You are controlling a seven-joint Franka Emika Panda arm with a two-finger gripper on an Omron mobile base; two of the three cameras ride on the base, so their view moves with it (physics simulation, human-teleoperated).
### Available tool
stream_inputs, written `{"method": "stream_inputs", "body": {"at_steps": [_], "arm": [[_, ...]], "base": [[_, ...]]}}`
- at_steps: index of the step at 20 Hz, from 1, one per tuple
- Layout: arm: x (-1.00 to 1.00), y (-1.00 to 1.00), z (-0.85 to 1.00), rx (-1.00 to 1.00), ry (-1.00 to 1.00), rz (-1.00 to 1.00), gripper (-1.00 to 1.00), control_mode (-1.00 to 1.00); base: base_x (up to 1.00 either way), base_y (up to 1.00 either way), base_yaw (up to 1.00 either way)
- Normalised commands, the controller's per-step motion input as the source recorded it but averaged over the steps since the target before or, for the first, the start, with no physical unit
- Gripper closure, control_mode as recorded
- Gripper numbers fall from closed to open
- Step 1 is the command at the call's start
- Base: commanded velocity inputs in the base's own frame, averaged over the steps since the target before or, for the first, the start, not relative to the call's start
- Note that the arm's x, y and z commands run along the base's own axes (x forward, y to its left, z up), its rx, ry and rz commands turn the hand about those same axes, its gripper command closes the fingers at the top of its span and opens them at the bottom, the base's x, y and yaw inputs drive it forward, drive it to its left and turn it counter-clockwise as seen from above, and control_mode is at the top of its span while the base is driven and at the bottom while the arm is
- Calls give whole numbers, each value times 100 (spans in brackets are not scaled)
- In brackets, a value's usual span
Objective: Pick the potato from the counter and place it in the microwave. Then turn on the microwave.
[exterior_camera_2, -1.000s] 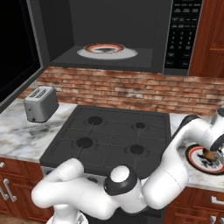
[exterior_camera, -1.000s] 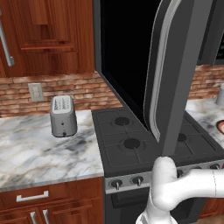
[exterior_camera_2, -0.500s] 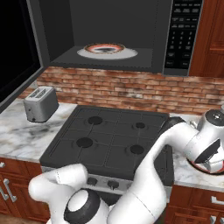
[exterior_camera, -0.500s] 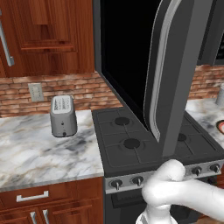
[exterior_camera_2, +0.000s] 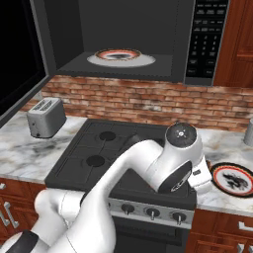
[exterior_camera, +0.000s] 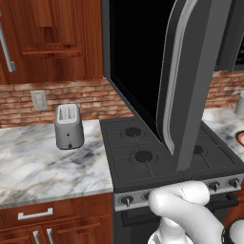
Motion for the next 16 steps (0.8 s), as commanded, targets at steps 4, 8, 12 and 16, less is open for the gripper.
{"method": "stream_inputs", "body": {"at_steps": [4, 8, 12, 16], "arm": [[0, 67, 86, -7, 0, 0, 100, -100], [0, 75, 88, -8, 0, 5, 100, -100], [-4, 66, 83, -8, 0, 9, 100, -100], [-4, 69, 65, -6, 0, 14, 100, -100]], "base": [[0, 0, 0], [0, 0, 0], [0, 0, 0], [0, 0, 0]]}}
